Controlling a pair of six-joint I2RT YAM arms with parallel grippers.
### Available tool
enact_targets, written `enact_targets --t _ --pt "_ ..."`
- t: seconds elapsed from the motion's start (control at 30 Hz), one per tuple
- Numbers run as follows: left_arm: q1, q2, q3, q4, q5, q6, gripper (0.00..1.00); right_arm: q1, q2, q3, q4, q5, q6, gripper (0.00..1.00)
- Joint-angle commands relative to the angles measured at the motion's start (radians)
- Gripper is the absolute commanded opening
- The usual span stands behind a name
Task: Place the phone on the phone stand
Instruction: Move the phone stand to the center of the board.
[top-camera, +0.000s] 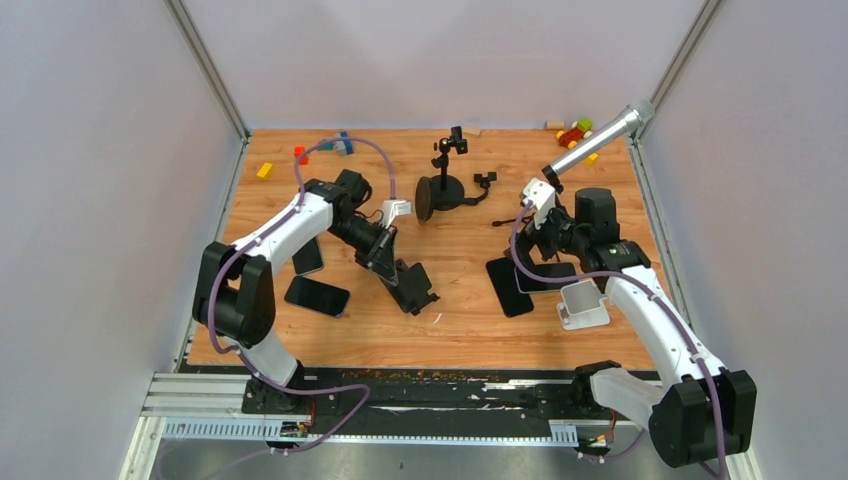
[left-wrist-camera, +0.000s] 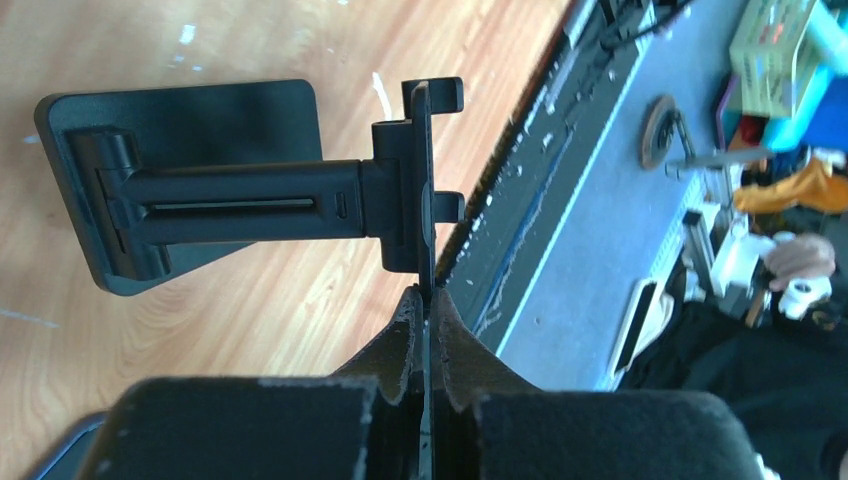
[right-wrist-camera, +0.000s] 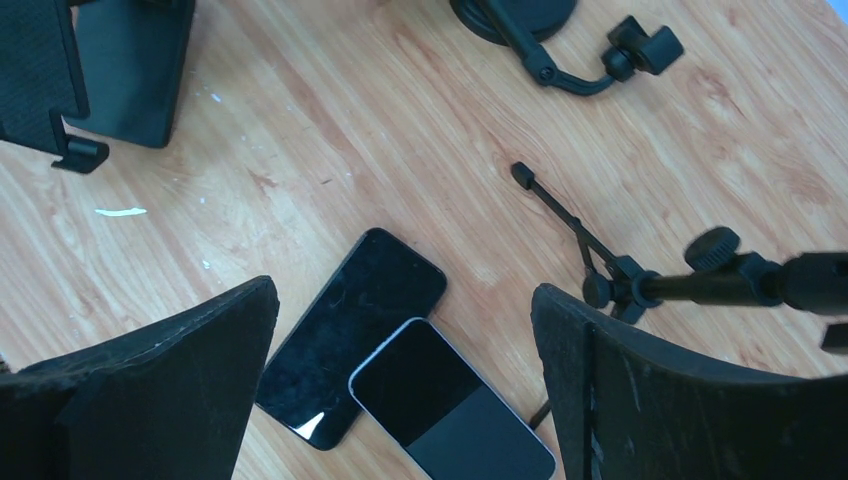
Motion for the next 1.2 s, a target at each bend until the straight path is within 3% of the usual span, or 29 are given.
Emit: enact_targets --t 0.0,0.23,0.43,0.77,1.17 --pt "-0.053 0.06 0.091 -0.149 0.066 0.153 0.0 0.036 0.003 0.009 -0.006 -0.088 -0.022 1.0" --pt "-0.096 0.229 0.279 -0.34 0.112 0.33 0.0 0.14 0.028 0.011 -0.014 -0.154 -0.035 1.0" --pt "-0.096 0.302 0.385 -0.306 0.036 0.323 0.02 0.254 0.11 0.024 -0.013 -0.206 -0.038 1.0" --pt "-0.096 0.406 0.577 -0.324 -0.067 0.325 0.37 0.367 0.307 0.089 0.051 -0.157 -0.043 0.98" --pt "-0.091 0.299 0.51 -0.219 -0.175 0.267 0.63 0.378 0.403 0.163 0.088 -0.188 -0.038 0.96"
